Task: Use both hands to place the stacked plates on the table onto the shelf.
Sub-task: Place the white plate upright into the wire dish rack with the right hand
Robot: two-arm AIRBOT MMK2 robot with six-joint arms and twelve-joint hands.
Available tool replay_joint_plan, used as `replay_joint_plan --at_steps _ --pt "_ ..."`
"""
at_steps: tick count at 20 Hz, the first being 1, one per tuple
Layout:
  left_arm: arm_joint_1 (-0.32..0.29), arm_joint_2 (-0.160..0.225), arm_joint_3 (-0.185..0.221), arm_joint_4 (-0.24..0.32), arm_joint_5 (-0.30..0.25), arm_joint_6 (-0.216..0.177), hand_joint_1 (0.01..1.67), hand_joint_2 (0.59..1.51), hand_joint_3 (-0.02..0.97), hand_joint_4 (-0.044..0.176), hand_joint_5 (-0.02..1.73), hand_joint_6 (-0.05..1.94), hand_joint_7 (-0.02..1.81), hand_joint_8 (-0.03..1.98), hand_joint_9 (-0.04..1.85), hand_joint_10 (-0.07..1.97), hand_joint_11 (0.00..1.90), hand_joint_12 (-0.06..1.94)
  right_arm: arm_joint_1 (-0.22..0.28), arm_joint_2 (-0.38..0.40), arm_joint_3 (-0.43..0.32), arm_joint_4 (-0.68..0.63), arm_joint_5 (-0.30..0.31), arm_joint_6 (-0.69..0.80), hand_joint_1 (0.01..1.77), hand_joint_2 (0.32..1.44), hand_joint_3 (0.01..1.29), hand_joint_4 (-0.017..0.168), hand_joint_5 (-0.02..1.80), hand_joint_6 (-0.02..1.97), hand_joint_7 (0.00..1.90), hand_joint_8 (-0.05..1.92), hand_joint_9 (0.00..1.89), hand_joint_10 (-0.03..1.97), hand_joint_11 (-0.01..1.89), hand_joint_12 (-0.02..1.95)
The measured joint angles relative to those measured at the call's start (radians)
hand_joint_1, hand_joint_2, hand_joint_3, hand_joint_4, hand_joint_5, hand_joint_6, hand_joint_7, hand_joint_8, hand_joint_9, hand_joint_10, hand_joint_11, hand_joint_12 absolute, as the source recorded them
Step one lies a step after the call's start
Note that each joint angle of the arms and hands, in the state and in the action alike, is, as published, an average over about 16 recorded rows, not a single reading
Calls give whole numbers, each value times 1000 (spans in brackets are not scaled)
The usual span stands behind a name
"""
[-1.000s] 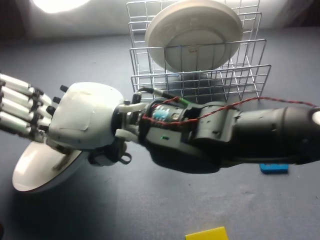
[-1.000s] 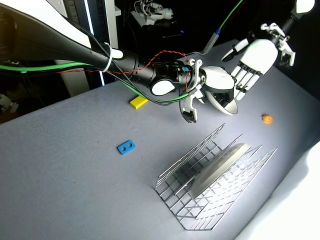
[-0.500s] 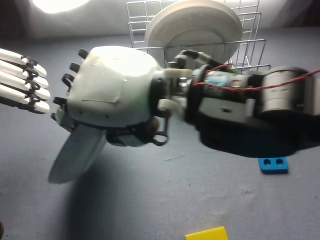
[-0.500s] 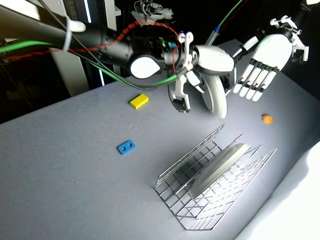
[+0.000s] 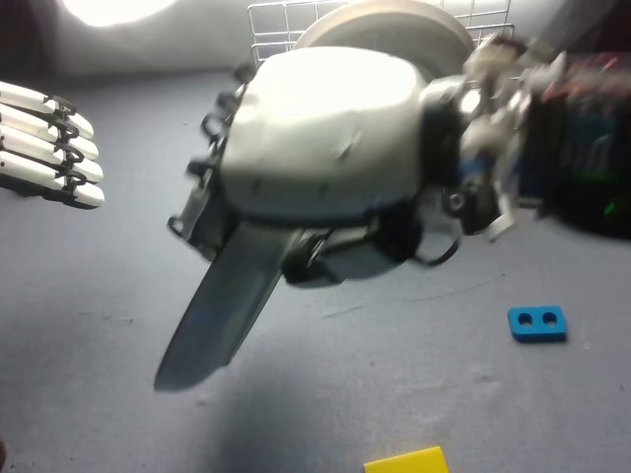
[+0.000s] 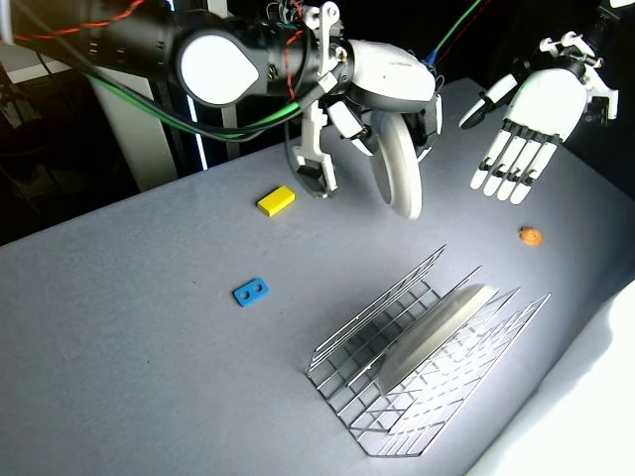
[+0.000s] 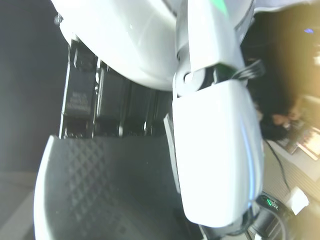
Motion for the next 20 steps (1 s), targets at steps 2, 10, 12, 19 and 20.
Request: replay_joint_plan --at_steps 2,10,12,19,20 --pt "-3 0 -3 1 4 -2 20 1173 18 3 197 20 197 0 164 5 15 355 30 29 1 -100 -25 176 1360 951 10 -1 929 949 1090 723 1091 927 925 887" --pt "-9 1 -14 4 13 -3 19 1173 18 2 195 19 187 0 155 5 15 346 145 86 58 -297 -162 673 1370 962 10 -3 929 937 1114 683 1094 916 924 874" --pt "-10 1 -16 5 15 -3 19 1173 18 2 193 19 185 0 153 6 15 341 169 90 70 -271 -205 693 1373 966 10 -3 926 935 1117 685 1087 920 925 875" --pt "-10 1 -21 9 16 -3 19 1173 18 2 200 19 196 0 164 6 15 374 225 97 105 -202 -310 705 1378 980 10 -6 912 930 1116 691 1079 926 941 867" --pt "-10 1 -21 9 16 -3 20 1173 17 3 200 19 195 0 164 6 15 374 231 97 109 -198 -319 708 1378 981 10 -6 909 929 1116 691 1078 926 944 866"
